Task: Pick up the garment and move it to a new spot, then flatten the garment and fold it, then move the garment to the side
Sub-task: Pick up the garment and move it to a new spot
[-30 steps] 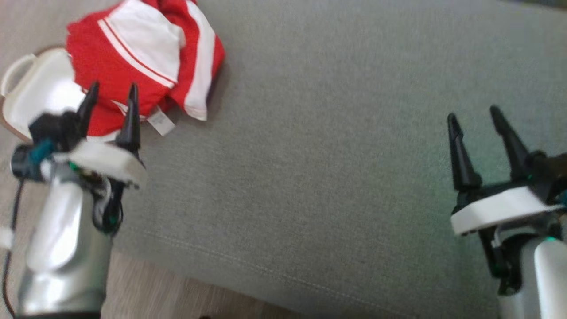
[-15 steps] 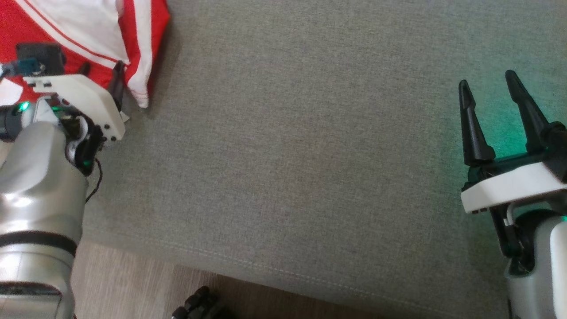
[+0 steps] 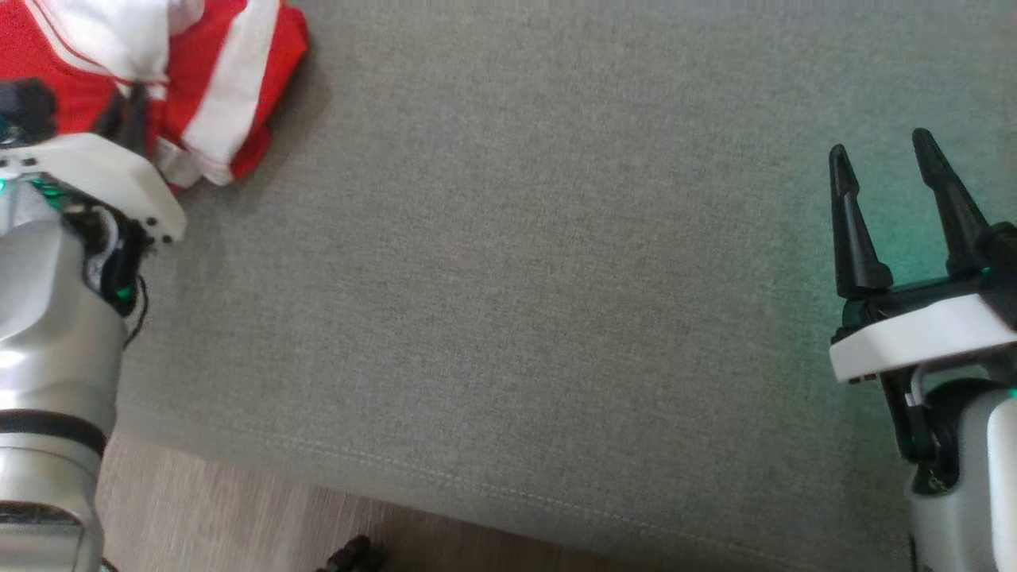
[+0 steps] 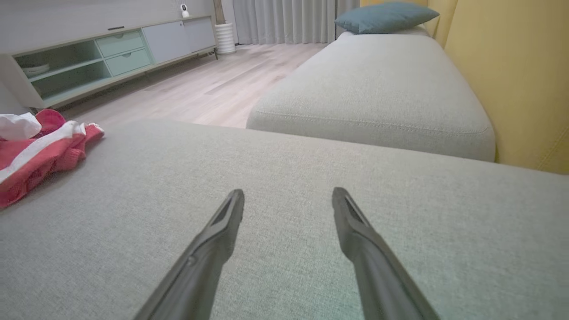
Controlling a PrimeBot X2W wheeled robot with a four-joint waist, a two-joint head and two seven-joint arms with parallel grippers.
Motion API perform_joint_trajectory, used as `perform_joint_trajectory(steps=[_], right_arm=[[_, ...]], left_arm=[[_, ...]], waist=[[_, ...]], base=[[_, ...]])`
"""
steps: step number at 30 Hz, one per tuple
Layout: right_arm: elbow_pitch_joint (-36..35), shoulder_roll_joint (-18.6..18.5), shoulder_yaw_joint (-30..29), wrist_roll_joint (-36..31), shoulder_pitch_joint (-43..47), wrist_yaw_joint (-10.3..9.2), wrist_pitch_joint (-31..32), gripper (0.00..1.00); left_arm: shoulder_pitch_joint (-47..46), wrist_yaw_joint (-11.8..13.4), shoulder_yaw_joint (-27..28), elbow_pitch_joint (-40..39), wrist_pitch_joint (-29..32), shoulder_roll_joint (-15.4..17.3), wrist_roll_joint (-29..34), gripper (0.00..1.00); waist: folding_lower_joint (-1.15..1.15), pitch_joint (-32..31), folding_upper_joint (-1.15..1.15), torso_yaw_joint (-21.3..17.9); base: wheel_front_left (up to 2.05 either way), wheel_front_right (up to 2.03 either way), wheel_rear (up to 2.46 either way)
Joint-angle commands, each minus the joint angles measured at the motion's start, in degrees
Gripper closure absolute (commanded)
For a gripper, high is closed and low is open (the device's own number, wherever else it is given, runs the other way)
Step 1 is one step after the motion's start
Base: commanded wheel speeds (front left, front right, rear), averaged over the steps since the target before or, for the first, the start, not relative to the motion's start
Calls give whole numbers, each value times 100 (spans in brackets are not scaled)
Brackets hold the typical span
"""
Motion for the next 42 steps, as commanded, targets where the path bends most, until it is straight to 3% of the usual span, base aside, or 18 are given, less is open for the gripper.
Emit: perform_joint_trajectory(steps=[1,7,13,19,23,35,42], right_arm=[[-185,80,109,48,21,-4,-59,0],[-55,151,83,143,237,-4,-225,0],[-83,221,36,236,555,-4,-325,0],[-269,252,-39,290,767,-4,-329,0],[-403,257,-60,356,764,-4,-312,0],[-535,259,50,610,559,-4,-404,0],[-459,259,31,833,516,-4,-650,0]], left_arm=[[-98,37,249,-199,-166,410,-25,100],[198,291,448,-1009,-521,512,37,100],[1276,658,591,-2904,-534,421,190,100],[2471,956,149,-4956,-206,150,348,100],[2827,945,-354,-5754,157,-116,404,100],[2291,626,-1414,-5590,394,-853,677,100],[1716,372,-1945,-5260,381,-1216,797,100]], waist=[[0,-220,0,21],[0,-879,0,-45],[0,-1442,0,-254],[0,-1660,0,-638],[0,-1619,0,-1042],[0,-1027,0,-2529],[0,-513,0,-3092]], base=[[0,0,0],[0,0,0],[0,0,0],[0,0,0],[0,0,0],[0,0,0],[0,0,0]])
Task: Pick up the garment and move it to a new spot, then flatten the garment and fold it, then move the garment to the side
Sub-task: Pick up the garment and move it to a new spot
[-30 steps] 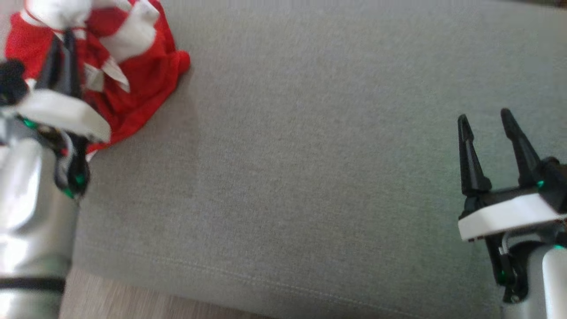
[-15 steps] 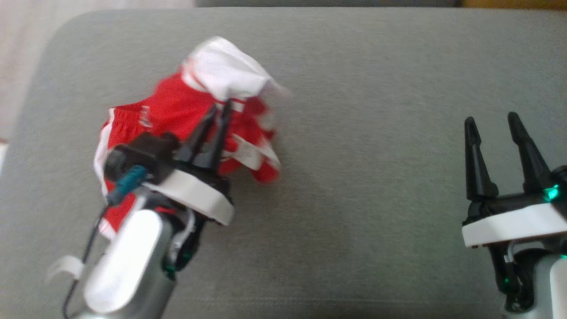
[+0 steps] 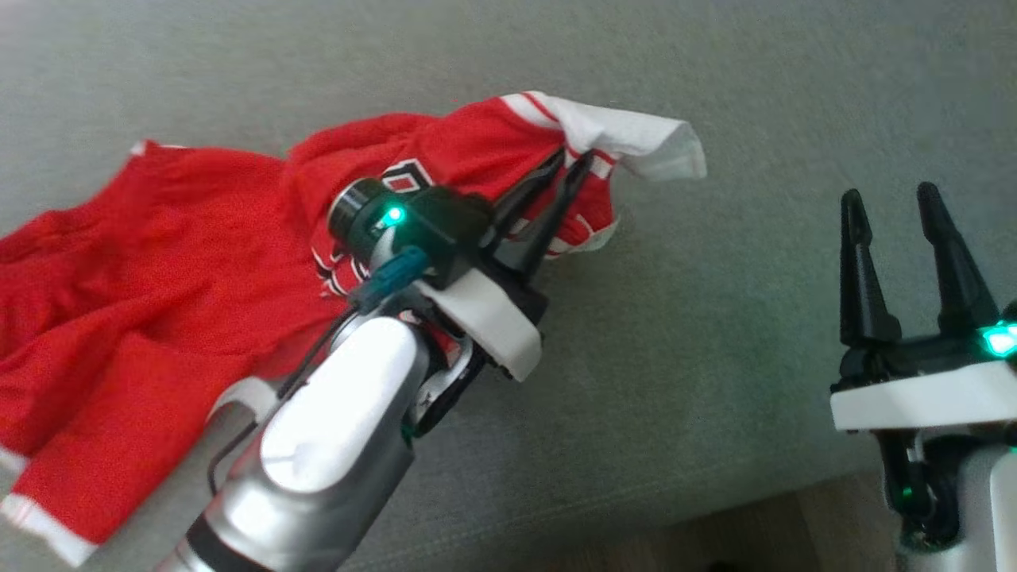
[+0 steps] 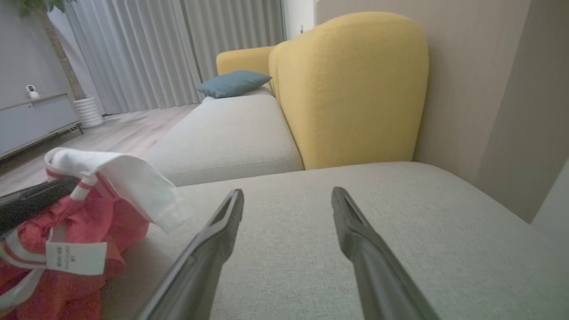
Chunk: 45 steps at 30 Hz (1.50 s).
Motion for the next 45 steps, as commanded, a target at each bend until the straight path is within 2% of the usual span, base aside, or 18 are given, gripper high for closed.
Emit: perform_joint_trajectory(steps=[1,10,11,12,17,22,28,29,34,37,41,45], right_arm=[[-155,-27,145,54,-244,-4,-76,0],[164,-27,301,188,-391,-4,-395,0],[196,-27,304,184,-404,-4,-413,0],[233,-27,300,174,-414,-4,-426,0],[369,-27,281,79,-419,-4,-420,0],[413,-27,273,-35,-350,-4,-323,0],[334,-27,239,-148,-188,-4,-151,0],[334,-27,239,-148,-188,-4,-151,0],[257,-27,178,-208,-58,-4,-20,0],[244,-27,136,-214,17,-4,35,0],[272,-27,78,-209,125,-4,81,0],[305,-27,54,-189,246,-4,108,0]], left_arm=[[-261,-45,90,-110,-16,-7,76,100],[-442,-189,-488,828,160,-136,19,100],[-454,-194,-517,888,136,-136,35,71],[-460,-201,-547,924,79,-138,50,0],[-379,-209,-693,821,-321,-118,154,0],[-91,35,-552,447,-628,51,157,0],[393,665,196,57,-820,429,-71,0],[393,665,196,57,-820,429,-71,0],[884,1220,967,-175,-903,831,-209,0],[1212,1451,1387,-282,-922,1065,-272,0],[1615,1574,1797,-395,-931,1305,-333,0],[1932,1579,1961,-516,-933,1427,-299,0]], waist=[[0,373,0,-365],[0,695,0,-491],[0,690,0,-475],[0,664,0,-448],[0,363,0,-237],[0,-24,0,47],[0,-353,0,492],[0,-353,0,492],[0,-565,0,853],[0,-691,0,1038],[0,-860,0,1209],[0,-1017,0,1273]], base=[[0,0,0],[0,0,0],[0,0,0],[0,0,0],[0,0,0],[0,0,0],[0,0,0],[0,0,0],[0,0,0],[0,0,0],[0,0,0],[0,0,0]])
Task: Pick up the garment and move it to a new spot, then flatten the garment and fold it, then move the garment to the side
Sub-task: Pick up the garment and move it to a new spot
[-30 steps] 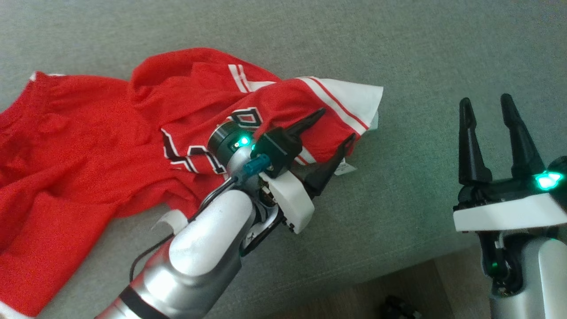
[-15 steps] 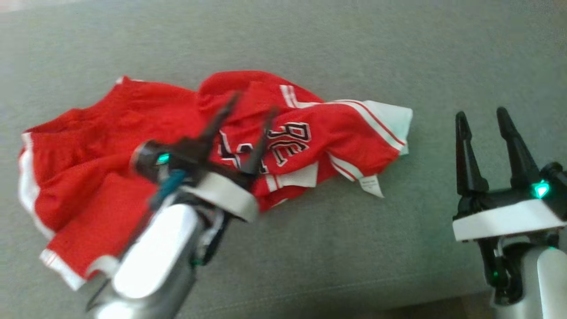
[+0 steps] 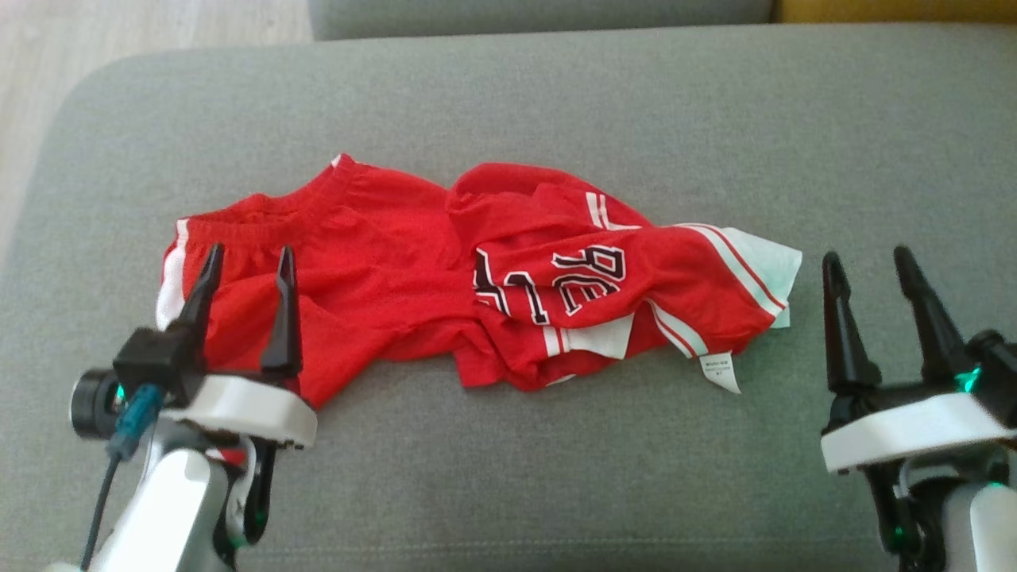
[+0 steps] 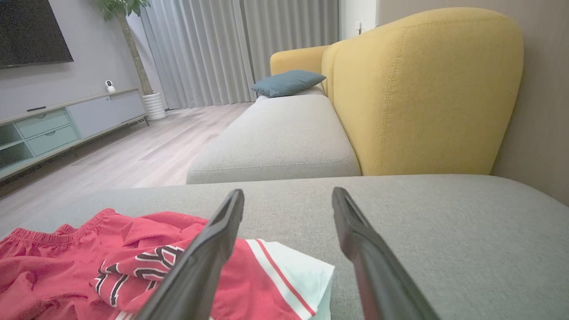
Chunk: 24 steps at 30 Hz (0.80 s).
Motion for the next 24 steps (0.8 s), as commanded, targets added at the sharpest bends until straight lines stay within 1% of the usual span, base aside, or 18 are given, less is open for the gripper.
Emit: perform_joint_trajectory(steps=[1,5,12,24], right_arm=[[-179,-30,101,-10,-5,-4,42,0],[-164,-30,82,2,145,-4,89,0],[-221,-30,25,61,400,-4,145,0],[-289,-30,31,86,447,-4,172,0]], left_arm=[[-113,-4,265,-245,-67,169,32,0],[125,-60,208,-346,-68,197,69,0],[399,-59,100,-410,-52,242,112,0],[503,-11,64,-442,38,283,49,0]], waist=[[0,-129,0,55],[0,-272,0,34],[0,-475,0,-4],[0,-483,0,-33]], base=[[0,0,0],[0,0,0],[0,0,0],[0,0,0]])
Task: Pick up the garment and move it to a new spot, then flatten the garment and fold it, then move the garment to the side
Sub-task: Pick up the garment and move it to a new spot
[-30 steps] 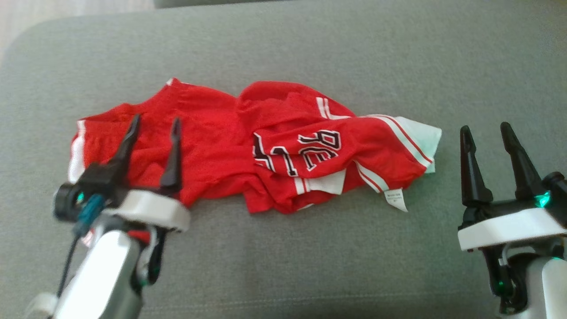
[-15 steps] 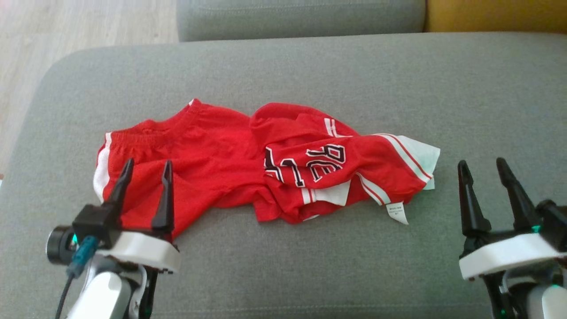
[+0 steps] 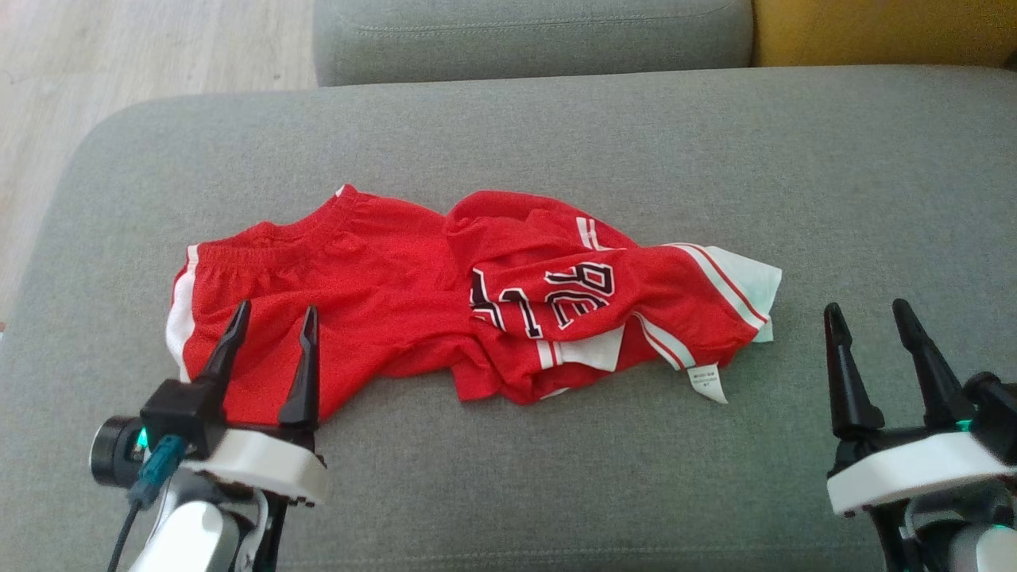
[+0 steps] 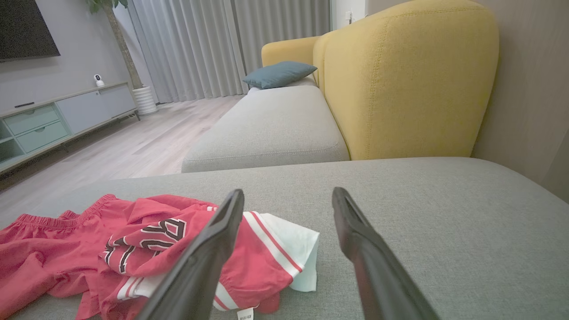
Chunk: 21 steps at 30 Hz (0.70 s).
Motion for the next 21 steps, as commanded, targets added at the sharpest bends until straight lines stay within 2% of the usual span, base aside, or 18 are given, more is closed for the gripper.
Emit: perform_joint_trajectory(steps=[1,9,12,21], right_arm=[[-241,-33,125,26,-171,-4,24,0],[-239,-33,146,27,-214,-4,22,0],[-256,-33,148,37,-238,-4,21,0],[-257,-33,314,52,-486,-4,17,0]], left_arm=[[-173,38,240,-182,-3,175,-9,0],[-210,49,219,-191,2,204,-7,0],[-328,-36,113,-157,124,224,17,0],[-1084,-695,-361,927,1799,113,-485,0]], waist=[[0,5,0,-3],[0,43,0,-21],[0,125,0,-8],[0,644,0,-66]], base=[[0,0,0],[0,0,0],[0,0,0],[0,0,0]])
